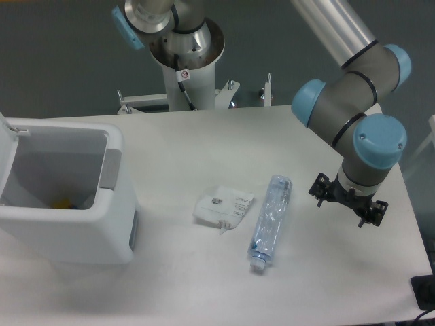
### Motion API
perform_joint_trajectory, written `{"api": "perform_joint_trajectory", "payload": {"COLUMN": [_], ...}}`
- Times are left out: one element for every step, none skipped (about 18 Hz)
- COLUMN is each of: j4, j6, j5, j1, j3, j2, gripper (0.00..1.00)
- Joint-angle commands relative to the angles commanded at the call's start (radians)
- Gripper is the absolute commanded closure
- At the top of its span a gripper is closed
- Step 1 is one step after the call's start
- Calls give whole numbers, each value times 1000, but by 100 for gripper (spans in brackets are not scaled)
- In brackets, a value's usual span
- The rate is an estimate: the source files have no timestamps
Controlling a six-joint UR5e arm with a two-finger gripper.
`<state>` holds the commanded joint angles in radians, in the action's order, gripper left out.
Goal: Place the trash in the trash can
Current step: 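Move the gripper down over the clear plastic water bottle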
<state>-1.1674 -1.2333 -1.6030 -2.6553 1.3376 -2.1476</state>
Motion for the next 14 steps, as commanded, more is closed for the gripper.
{"api": "perform_joint_trajectory", "payload": {"j4": [-2,-2,-2,-2,5,24,38,46,64,69,86,136,161,163], "j6": [0,0,3,8,12,24,47,78,133,209,286,340,397,440], "j5": [2,3,6,11,11,14,24,34,50,63,72,80,78,80], "j1": [0,0,0,0,0,2,3,5,18,44,73,104,136,153], "j3": [0,2,0,2,6,18,32,41,49,60,64,67,77,86], "j2": [0,0,0,0,0,3,11,14,18,23,23,21,15,11], "gripper": [0,0,0,0,0,0,0,0,0,0,0,0,0,0]}}
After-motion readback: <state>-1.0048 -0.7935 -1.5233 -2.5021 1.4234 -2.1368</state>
